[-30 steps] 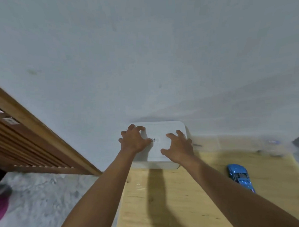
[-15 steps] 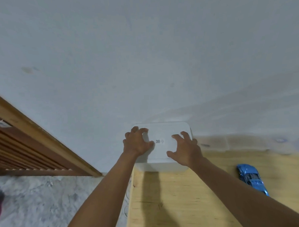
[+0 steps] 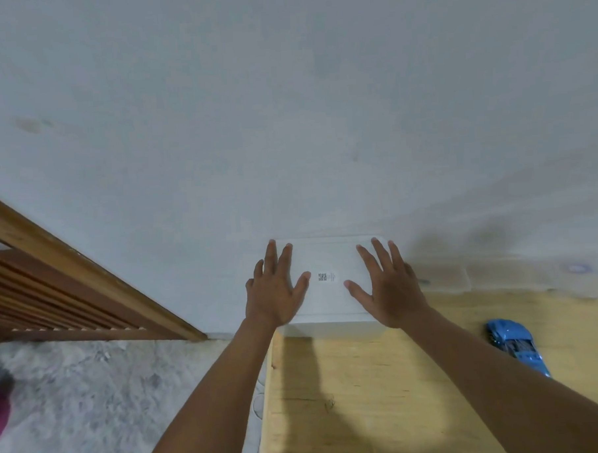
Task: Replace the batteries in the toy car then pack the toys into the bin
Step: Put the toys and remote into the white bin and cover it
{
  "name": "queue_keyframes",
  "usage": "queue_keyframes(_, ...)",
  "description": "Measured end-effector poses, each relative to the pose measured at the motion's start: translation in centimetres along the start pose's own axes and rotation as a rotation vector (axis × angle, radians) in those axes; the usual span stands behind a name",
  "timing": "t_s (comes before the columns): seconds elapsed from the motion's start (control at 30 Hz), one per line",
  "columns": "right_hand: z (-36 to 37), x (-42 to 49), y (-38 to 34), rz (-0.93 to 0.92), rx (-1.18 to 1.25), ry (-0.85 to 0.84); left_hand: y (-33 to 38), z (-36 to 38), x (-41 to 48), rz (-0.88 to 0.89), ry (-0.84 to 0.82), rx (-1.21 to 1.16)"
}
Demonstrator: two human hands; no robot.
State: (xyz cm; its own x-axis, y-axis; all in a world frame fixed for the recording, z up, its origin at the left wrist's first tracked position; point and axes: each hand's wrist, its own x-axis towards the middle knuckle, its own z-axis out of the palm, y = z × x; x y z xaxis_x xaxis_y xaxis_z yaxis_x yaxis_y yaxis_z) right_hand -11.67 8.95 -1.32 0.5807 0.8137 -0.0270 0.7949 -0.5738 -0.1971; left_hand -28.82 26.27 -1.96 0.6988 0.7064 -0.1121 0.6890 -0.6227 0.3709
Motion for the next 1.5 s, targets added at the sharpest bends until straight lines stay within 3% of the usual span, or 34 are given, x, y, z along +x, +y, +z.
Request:
queue_keyframes(0.3, 0.1, 0.4, 0.0, -0.039, -0.063, 0.029, -0.2, 0.7, 0.0, 0.026, 0.082, 0.046)
queue_keyframes(0.73, 0.9, 0.5, 0.6, -0.083, -0.004, 0.082, 0.2, 0.9, 0.2, -0.026, 0.074, 0.122)
queue_keyframes(0.97, 1.3, 0.4, 0.8, -0.080, -0.011, 0.109, -0.1, 1.2, 0.3, 0.128, 0.080, 0.114)
queue_keyframes(1.5, 1.5, 0.3, 0.9, -0.064, 0.003, 0.143, 0.2, 0.8, 0.2, 0.064, 0.076, 0.103)
